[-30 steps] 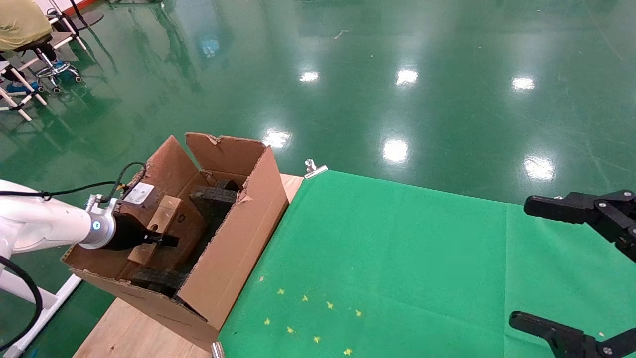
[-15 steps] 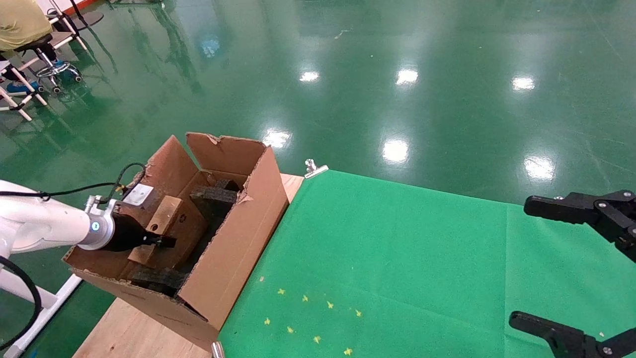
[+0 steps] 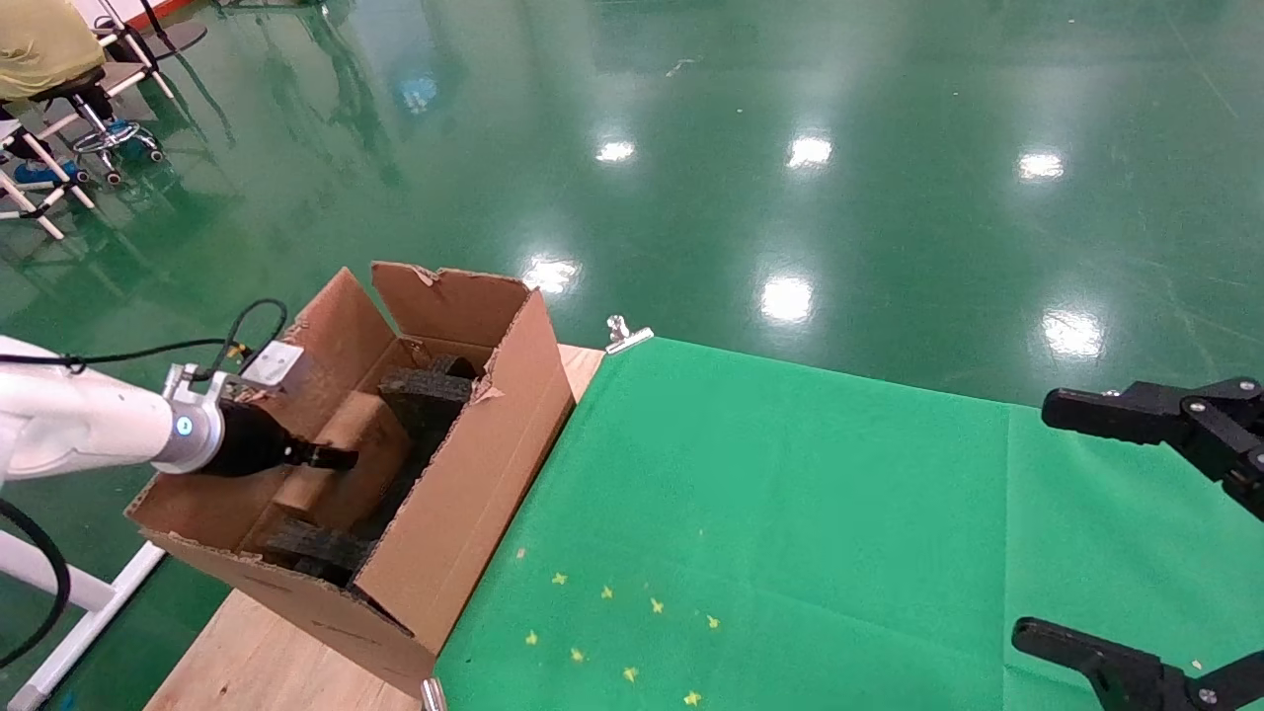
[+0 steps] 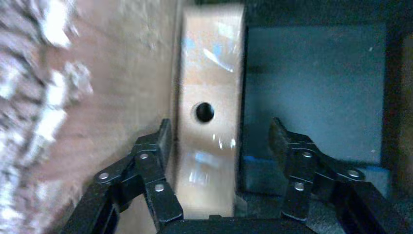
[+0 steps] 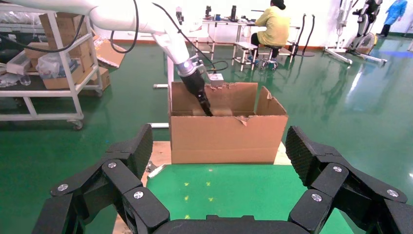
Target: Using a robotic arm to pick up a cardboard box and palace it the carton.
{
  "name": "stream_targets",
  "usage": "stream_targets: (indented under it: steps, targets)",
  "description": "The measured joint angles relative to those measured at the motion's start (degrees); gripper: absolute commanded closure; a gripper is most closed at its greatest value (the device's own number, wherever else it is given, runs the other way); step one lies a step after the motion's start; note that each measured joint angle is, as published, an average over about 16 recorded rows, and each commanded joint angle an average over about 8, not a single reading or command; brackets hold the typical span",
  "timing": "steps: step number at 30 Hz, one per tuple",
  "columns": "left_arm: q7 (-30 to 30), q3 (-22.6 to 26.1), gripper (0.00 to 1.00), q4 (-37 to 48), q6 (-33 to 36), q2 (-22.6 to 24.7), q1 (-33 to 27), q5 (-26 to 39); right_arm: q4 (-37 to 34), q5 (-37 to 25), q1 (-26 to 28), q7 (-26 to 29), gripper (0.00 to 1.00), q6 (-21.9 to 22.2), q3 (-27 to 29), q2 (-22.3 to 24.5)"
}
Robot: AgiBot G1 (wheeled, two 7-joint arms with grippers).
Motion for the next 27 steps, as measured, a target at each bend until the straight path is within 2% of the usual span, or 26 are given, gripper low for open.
stream_targets:
  steps: [14,20,27]
  targets:
    - [-0.7,-1.5,0.00,-5.9,5.2,-3.2,-6.6,-2.2,0.0,0.0,0.0,0.0,0.00,0.0,0.0,0.0]
    - [-2.5,-4.5,0.00,-11.1,13.0,-6.0,-9.5,-7.5,0.0,0.0,0.0,0.0,0.00,0.0,0.0,0.0]
    - [-5.9,-9.7,0.00,-16.9,25.3,-8.9,-10.1,-17.3,0.0,0.0,0.0,0.0,0.00,0.0,0.0,0.0]
